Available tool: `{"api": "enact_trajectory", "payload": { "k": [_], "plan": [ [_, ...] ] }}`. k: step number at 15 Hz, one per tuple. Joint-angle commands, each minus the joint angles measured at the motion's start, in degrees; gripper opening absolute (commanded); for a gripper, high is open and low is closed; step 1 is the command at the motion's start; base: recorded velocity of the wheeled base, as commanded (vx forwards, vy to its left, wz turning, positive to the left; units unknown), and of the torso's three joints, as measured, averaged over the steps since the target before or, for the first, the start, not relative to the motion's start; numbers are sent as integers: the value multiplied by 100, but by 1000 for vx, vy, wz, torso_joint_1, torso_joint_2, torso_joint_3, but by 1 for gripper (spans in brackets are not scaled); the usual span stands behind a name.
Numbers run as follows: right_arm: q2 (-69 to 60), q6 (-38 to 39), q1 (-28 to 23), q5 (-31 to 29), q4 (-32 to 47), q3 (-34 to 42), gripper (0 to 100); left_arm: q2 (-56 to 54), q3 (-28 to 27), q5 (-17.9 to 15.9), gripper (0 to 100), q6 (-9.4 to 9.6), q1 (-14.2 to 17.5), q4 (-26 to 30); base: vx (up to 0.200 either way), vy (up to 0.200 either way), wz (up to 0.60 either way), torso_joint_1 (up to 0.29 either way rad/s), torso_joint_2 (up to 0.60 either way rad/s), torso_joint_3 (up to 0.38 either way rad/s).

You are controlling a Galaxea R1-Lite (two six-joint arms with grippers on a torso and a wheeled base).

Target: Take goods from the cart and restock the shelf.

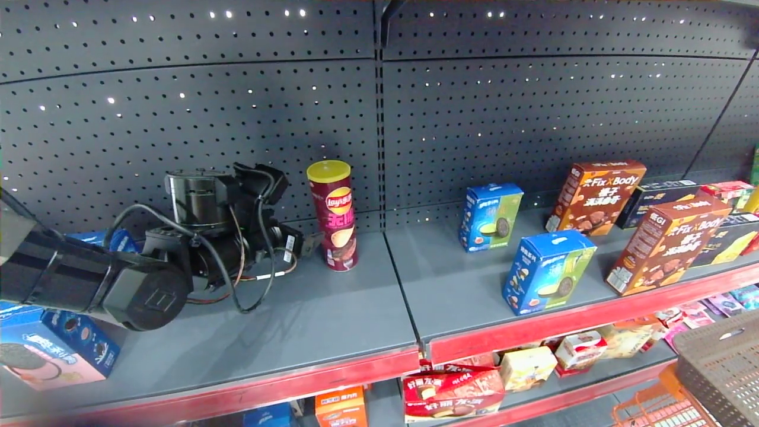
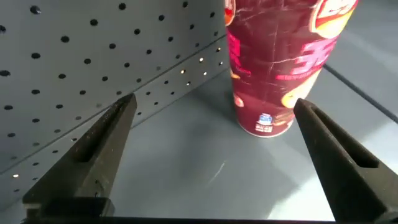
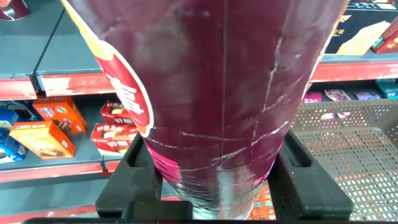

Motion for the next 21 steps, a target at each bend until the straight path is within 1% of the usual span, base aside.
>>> {"api": "enact_trajectory", "payload": {
  "k": [1, 3, 4, 5, 6, 8, 9, 10, 12, 15, 17, 21],
  "plan": [
    [-6, -3, 3, 1, -1, 6, 0, 131, -42, 87, 100, -1, -23, -16, 0, 0, 0, 0, 0, 0],
    [11, -3, 3, 1, -1, 24, 0, 289, -174, 404, 100, -53, -85, -52, 0, 0, 0, 0, 0, 0],
    [20, -3, 3, 1, -1, 33, 0, 298, -183, 483, 100, -203, -190, -140, 0, 0, 0, 0, 0, 0],
    [20, -3, 3, 1, -1, 50, 0, 289, -183, 509, 100, -537, -357, -201, 0, 0, 0, 0, 0, 0],
    [20, -3, 3, 1, -1, 59, 0, 307, -200, 536, 100, -677, -471, -201, 0, 0, 0, 0, 0, 0],
    [20, -3, 3, 1, -1, 86, 0, 307, -183, 694, 100, -721, -629, -210, 0, 0, 0, 0, 0, 0],
    [11, -3, 3, 1, -1, 94, 0, 298, -156, 720, 100, -818, -717, -210, 0, 0, 0, 0, 0, 0],
    [11, -3, 3, 1, -1, 94, 0, 324, -183, 773, 100, -844, -744, -210, 0, 0, 0, 0, 0, 0],
    [11, -3, 3, 1, -1, 94, 0, 421, -297, 826, 100, -853, -744, -219, 0, 0, 0, 0, 0, 0],
    [11, -3, 3, 10, -1, 121, 0, 614, -604, 896, 100, -871, -726, -219, 0, 0, 0, 0, 0, 0],
    [11, -3, 3, 10, -1, 130, 0, 738, -780, 922, 100, -950, -735, -219, 0, 0, 0, 0, 0, 0],
    [38, -3, 11, 18, -1, 121, 0, 948, -974, 966, 100, -950, -735, -219, 0, 0, 0, 0, 0, 0]
  ]
}}
